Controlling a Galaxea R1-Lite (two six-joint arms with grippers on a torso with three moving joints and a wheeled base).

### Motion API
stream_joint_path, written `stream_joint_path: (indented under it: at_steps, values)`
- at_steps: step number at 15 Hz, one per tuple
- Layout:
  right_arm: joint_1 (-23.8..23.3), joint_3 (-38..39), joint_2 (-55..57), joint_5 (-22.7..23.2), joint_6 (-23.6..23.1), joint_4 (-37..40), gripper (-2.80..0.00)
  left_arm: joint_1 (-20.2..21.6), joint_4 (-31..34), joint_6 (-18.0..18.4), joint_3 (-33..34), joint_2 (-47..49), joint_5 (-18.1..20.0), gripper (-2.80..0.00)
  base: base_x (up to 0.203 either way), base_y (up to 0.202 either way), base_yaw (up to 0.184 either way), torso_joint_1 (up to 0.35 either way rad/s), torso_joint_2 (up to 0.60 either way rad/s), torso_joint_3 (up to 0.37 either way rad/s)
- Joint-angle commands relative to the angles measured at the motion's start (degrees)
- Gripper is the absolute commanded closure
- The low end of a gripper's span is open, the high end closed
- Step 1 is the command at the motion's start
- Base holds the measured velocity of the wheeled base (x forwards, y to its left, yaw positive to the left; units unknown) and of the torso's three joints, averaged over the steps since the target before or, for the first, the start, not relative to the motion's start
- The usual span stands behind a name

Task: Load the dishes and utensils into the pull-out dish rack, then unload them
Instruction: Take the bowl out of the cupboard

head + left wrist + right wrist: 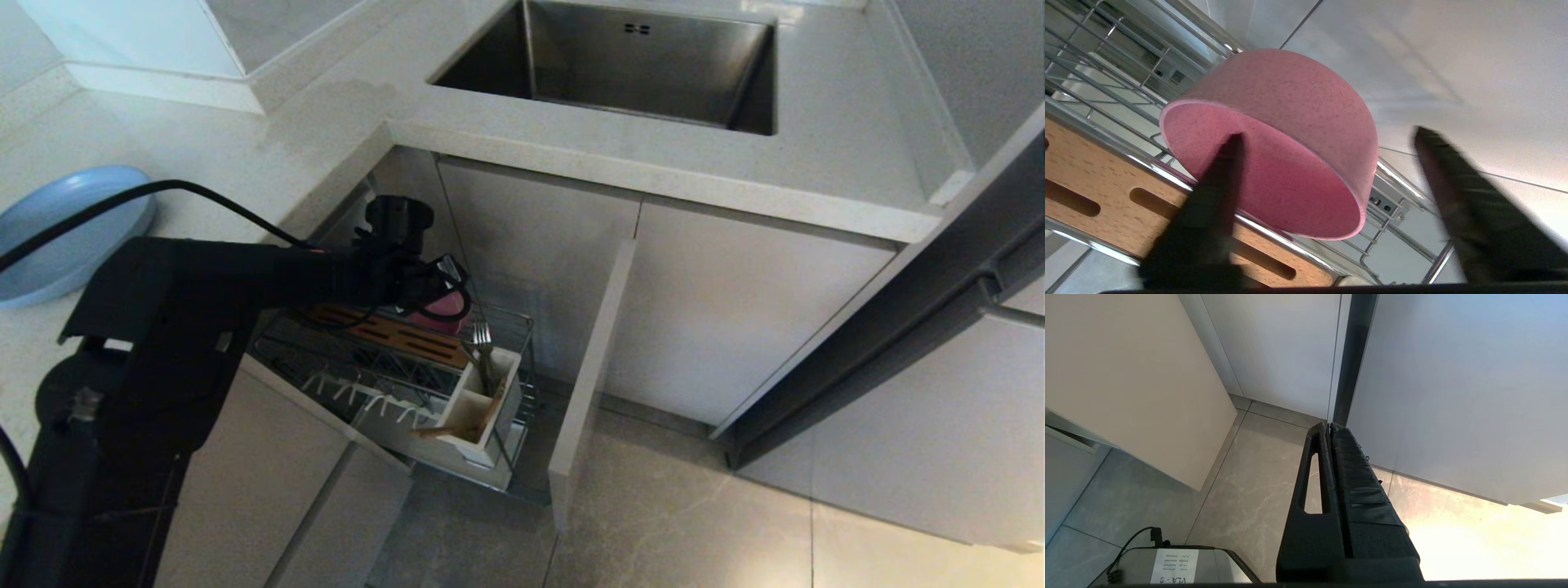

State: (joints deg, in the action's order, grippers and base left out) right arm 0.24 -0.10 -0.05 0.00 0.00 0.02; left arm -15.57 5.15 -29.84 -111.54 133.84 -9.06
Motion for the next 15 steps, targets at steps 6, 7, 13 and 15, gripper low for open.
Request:
stream_joint_path:
  at_steps: [6,7,13,15]
  values:
    - [0.0,0.0,0.0,0.0,0.0,0.0,0.0,0.0,0.0,-0.2,0.0,-0.2,-0.1,0.0,0.0,0.0,0.0,0.0,0.0,0.0]
    - [0.0,0.0,0.0,0.0,0.0,0.1,0.0,0.0,0.0,-0.2,0.0,-0.2,-0.1,0.0,0.0,0.0,0.0,0.0,0.0,0.0]
    - [0.0,0.0,0.0,0.0,0.0,0.1,0.0,-0.4,0.8,-0.7,0.4,-2.4,-0.1,0.0,0.0,0.0,0.0,0.0,0.0,0.0]
    - [0.0,0.0,0.0,0.0,0.0,0.0,0.0,-1.1,1.5,-1.5,1.3,-5.5,-0.2,0.0,0.0,0.0,0.0,0.0,0.0,0.0]
